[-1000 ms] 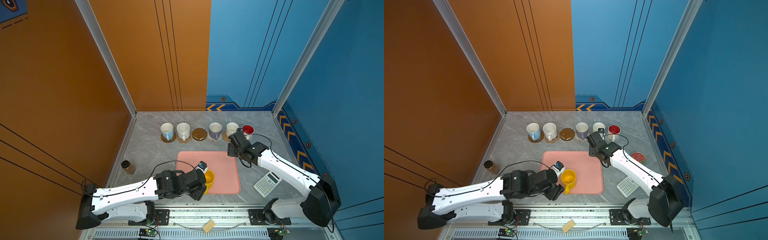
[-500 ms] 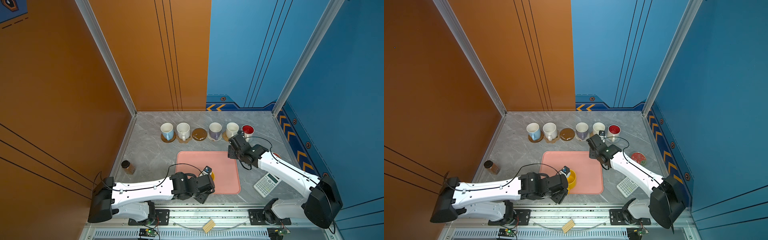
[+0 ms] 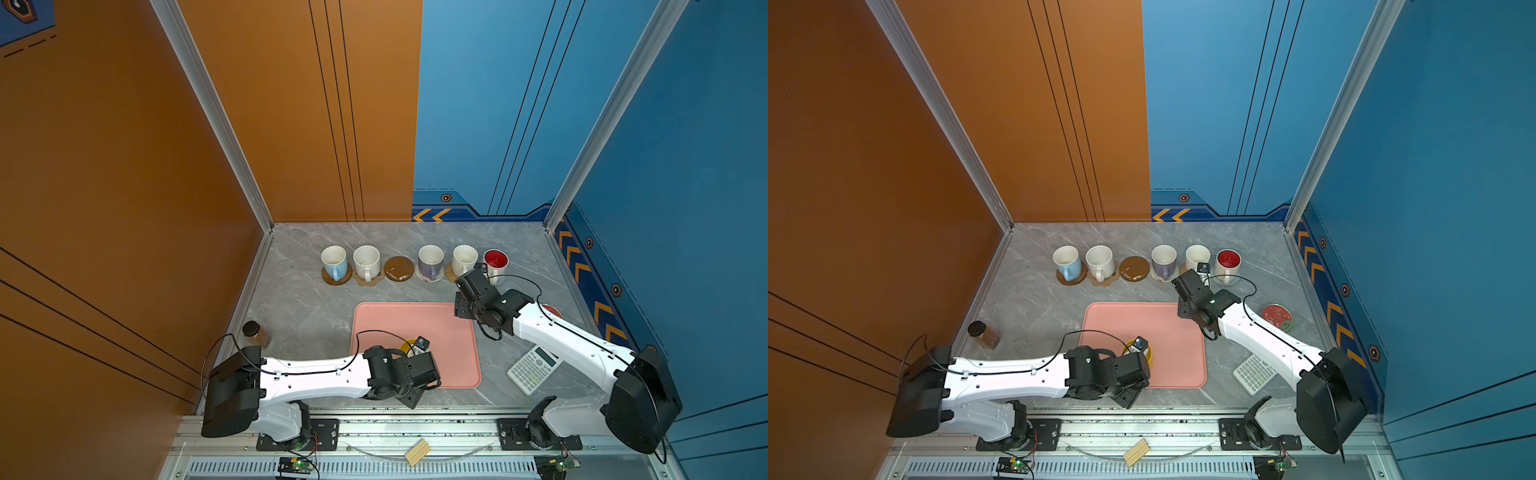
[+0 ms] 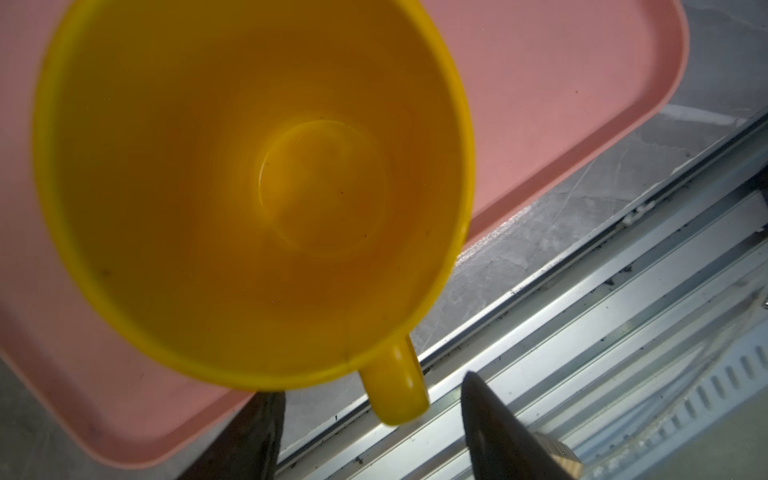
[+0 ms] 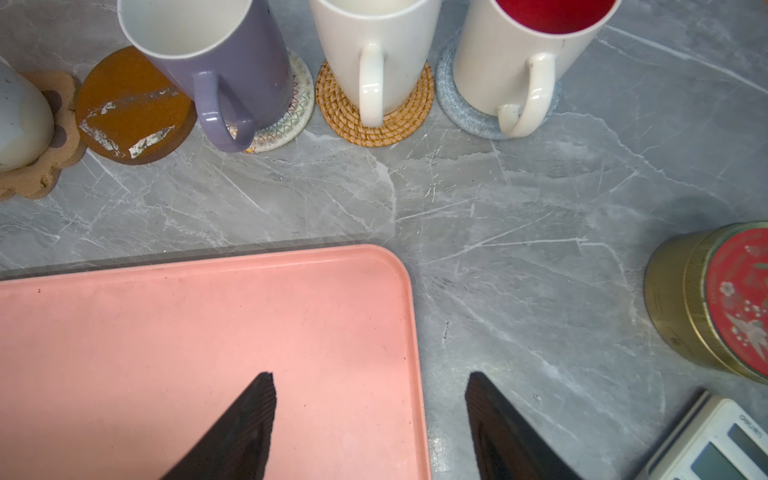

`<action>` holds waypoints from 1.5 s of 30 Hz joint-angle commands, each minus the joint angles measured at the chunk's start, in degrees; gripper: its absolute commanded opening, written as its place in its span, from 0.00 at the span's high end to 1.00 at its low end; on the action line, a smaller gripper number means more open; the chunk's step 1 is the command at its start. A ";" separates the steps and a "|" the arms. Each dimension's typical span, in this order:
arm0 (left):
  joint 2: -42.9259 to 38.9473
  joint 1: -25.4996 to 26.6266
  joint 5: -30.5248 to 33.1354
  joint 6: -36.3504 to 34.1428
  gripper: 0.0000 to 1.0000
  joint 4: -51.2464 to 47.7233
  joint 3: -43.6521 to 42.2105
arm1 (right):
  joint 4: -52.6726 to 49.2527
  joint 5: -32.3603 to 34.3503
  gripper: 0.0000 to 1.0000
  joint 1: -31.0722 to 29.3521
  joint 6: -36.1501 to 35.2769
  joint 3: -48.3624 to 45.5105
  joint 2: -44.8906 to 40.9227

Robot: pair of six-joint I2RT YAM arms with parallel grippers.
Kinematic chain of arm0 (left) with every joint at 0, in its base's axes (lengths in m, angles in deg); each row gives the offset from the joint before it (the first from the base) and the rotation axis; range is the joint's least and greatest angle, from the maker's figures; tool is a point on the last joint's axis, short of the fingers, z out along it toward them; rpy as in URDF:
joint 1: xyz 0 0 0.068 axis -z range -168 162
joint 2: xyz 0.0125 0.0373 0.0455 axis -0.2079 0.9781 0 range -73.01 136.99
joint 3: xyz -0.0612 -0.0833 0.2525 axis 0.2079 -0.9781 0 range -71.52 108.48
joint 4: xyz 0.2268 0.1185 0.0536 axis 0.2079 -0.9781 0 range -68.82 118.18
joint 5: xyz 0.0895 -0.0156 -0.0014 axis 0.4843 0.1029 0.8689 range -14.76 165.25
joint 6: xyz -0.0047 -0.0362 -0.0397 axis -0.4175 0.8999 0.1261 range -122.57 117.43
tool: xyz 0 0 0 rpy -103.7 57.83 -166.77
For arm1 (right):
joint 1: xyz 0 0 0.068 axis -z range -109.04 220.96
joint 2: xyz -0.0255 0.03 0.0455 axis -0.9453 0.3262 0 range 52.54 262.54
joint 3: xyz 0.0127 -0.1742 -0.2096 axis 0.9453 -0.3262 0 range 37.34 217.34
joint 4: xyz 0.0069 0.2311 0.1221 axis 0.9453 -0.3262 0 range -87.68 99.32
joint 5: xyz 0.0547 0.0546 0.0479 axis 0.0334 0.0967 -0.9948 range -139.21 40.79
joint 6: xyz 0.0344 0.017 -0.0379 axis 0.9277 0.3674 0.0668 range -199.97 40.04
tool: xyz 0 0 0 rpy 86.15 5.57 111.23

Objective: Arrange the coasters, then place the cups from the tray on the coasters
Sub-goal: 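Grasp and lift the yellow mug off the tray with the left gripper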

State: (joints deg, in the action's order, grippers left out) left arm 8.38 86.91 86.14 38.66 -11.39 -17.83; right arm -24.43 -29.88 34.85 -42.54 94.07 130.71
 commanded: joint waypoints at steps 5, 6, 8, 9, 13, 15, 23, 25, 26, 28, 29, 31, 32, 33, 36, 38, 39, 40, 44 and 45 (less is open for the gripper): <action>1.42 -1.94 0.71 1.21 0.34 0.78 1.09 | 0.54 0.18 0.28 -0.36 1.13 -1.35 -0.41; 1.66 -2.06 0.73 1.22 0.35 0.90 1.13 | 0.54 0.22 0.28 -0.24 1.08 -1.41 -0.51; 1.97 -2.65 0.70 1.26 0.37 1.23 1.14 | 0.54 0.24 0.28 -0.20 1.28 -1.64 -0.64; 2.03 -2.87 0.62 1.28 0.37 1.36 1.12 | 0.51 0.24 0.28 -0.18 1.33 -1.75 -0.64; 2.94 -3.82 0.06 1.22 0.40 2.03 1.15 | 0.62 0.10 0.28 -0.09 1.46 -1.95 -0.82; 3.40 -4.28 -0.20 1.11 0.41 2.34 1.17 | 0.62 0.10 0.28 -0.09 1.59 -2.15 -0.77; 5.26 -5.83 -1.29 0.14 0.47 2.81 1.44 | 0.80 0.21 0.28 0.07 1.83 -2.72 -1.08; 5.49 -6.07 -1.36 -0.09 0.48 2.99 1.42 | 0.80 0.21 0.28 0.18 1.78 -2.74 -1.05; 5.56 -6.18 -1.46 -0.18 0.49 2.97 1.50 | 0.84 0.18 0.28 0.22 1.80 -2.76 -1.02; 5.87 -6.44 -1.56 -0.28 0.52 3.01 1.68 | 0.95 0.14 0.28 0.19 1.93 -2.76 -0.96; 5.97 -6.53 -1.68 -0.36 0.54 3.01 1.83 | 1.05 0.09 0.29 0.18 1.89 -2.76 -0.91; 6.34 -6.63 -1.98 -0.45 0.57 3.01 1.86 | 1.19 -0.12 0.28 0.22 1.91 -2.76 -0.62; 6.54 -6.72 -2.07 -0.54 0.59 2.97 1.94 | 1.15 -0.11 0.28 0.20 1.94 -2.76 -0.62; 6.82 -6.82 -2.34 -0.54 0.62 3.01 2.03 | 1.24 -0.19 0.28 0.26 1.94 -2.76 -0.40; 7.43 -6.89 -2.67 -0.54 0.68 3.01 2.22 | 1.32 -0.33 0.28 0.28 1.94 -2.61 -0.21; 7.73 -6.89 -2.88 -0.55 0.73 3.03 2.39 | 1.33 -0.27 0.28 0.26 1.90 -2.76 -0.28; 7.75 -6.89 -2.90 -0.54 0.76 3.05 2.39 | 1.33 -0.29 0.28 0.27 1.94 -2.76 -0.25; 7.75 -6.89 -2.98 -0.54 0.80 2.96 2.43 | 1.33 -0.31 0.28 0.26 1.86 -2.83 -0.28; 7.54 -7.00 -3.05 -0.46 0.99 3.01 2.36 | 1.32 -0.17 0.28 0.26 1.99 -3.14 -0.56; 7.45 -7.06 -2.83 -0.33 1.00 2.92 2.22 | 1.30 -0.17 0.28 0.36 2.03 -3.25 -0.58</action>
State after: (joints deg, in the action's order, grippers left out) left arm 15.54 80.51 84.00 38.46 -8.20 -16.51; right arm -23.93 -29.88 34.93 -41.46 91.91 130.64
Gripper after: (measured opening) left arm 0.172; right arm 0.715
